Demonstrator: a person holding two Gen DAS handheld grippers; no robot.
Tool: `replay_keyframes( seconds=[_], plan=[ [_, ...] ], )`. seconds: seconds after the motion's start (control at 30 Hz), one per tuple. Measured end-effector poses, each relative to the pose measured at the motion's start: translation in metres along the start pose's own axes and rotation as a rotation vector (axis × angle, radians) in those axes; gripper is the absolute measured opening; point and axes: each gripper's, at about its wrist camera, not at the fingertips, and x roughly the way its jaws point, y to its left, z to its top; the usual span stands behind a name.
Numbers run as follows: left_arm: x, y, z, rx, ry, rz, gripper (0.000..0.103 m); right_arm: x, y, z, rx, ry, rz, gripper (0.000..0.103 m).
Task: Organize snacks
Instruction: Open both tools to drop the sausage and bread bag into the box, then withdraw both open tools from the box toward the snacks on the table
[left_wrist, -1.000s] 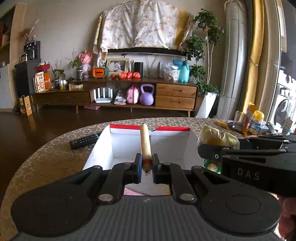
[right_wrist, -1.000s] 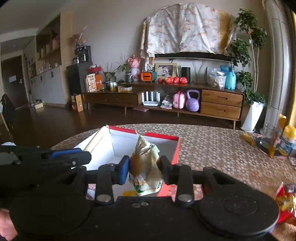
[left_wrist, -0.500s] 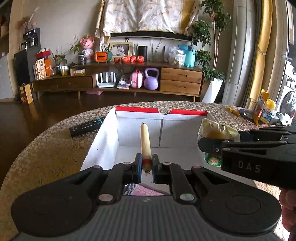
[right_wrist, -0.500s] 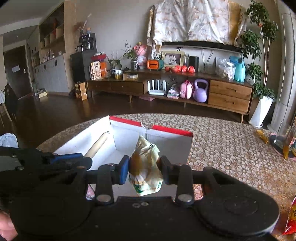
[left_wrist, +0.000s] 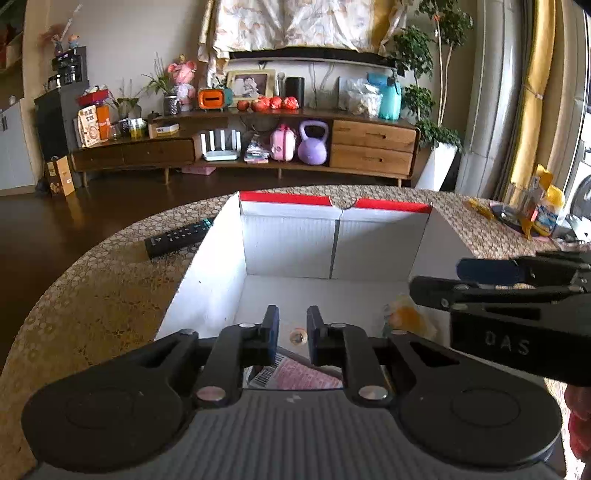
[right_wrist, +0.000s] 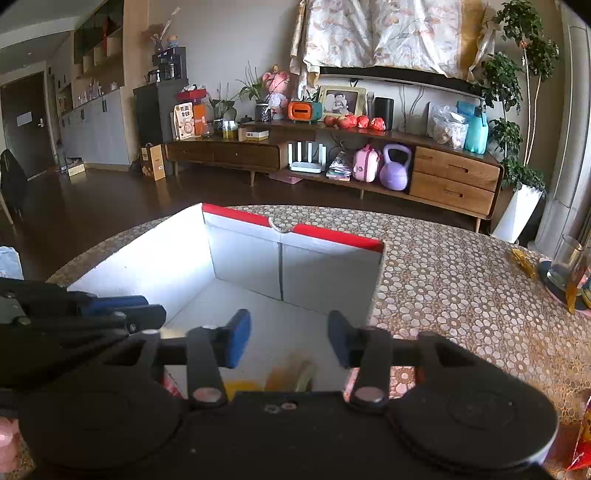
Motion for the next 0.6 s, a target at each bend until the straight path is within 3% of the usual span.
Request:
replay_keyframes(
  seconds=[0.03,0.07,0.1,0.23,0.6],
  plan=[
    [-0.002,0.000,0.000,-0.004,-0.004,-0.006,0.032,-0.002,-0.001,-0.001,0.002,-0.003,-0.004,0.047],
    [-0.005,-0.001,-0.001,-0.003,-0.009,-0.008,0.051,-0.005,-0.002,-0.001,0.005,-0.006,-0.008,0.047],
    [-0.008,-0.001,-0.002,-0.006,-0.023,-0.007,0.058,-0.009,-0.003,-0.002,0.014,-0.012,-0.006,0.047],
    [-0.020,-0.006,-0.003,-0.014,-0.047,-0.017,0.059,-0.028,-0.007,-0.005,0.030,-0.041,-0.004,0.046],
    [-0.050,-0.042,-0.005,0.002,-0.084,-0.070,0.060,-0.093,-0.039,-0.024,0.097,-0.132,-0.111,0.046]
  ],
)
